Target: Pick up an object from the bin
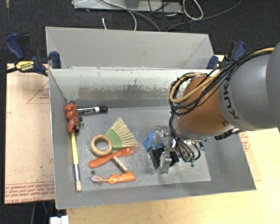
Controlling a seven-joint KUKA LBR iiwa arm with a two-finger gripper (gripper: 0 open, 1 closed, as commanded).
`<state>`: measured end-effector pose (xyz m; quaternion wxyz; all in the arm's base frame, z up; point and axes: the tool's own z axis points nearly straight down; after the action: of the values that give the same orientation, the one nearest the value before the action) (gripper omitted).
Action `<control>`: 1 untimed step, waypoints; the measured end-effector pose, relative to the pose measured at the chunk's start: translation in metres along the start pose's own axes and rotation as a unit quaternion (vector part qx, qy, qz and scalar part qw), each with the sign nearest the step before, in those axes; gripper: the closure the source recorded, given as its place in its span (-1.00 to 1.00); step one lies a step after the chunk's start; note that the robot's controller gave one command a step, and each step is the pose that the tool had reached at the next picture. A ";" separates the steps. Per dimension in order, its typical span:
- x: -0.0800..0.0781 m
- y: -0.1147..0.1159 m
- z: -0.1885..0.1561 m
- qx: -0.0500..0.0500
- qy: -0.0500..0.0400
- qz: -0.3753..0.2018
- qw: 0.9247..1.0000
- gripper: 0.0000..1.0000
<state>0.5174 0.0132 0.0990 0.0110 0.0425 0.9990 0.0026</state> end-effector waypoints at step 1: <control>-0.015 -0.013 0.031 0.002 0.002 -0.026 1.000 -1.00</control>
Offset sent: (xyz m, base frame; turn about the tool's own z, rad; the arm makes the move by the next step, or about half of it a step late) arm 0.0103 -0.0265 -0.0290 0.0118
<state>0.5324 -0.0006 0.0682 0.0086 0.0167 0.9998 0.0004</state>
